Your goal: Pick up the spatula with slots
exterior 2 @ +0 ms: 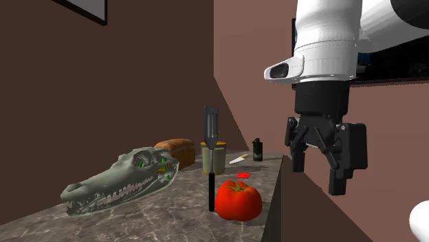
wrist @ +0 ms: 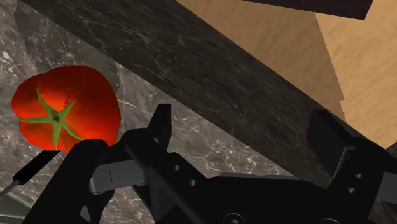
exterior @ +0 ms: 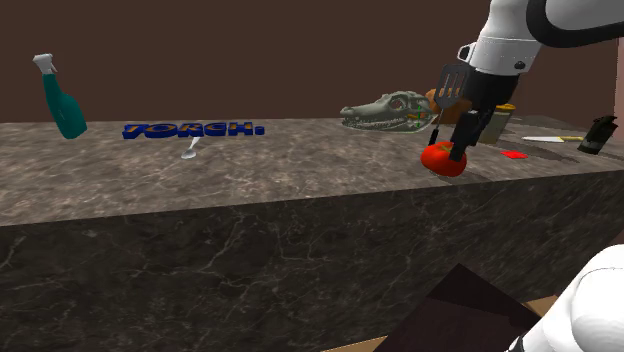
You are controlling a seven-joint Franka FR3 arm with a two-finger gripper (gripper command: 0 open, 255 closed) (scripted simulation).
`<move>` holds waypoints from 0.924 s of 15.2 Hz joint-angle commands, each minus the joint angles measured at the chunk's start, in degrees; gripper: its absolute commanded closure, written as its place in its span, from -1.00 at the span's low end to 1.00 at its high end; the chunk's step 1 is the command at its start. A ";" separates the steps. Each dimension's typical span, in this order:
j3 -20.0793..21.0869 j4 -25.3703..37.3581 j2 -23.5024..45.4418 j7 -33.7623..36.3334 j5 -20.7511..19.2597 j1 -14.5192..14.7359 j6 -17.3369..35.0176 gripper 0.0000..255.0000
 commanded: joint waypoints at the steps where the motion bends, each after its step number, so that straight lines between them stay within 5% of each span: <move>1: 0.00 0.00 0.00 0.00 0.00 0.00 0.00 -1.00; 8: 0.52 -12.39 -2.89 11.05 -5.25 -6.80 27.63 -1.00; 14: 2.35 -19.29 -0.34 23.28 -11.76 -16.13 52.34 -1.00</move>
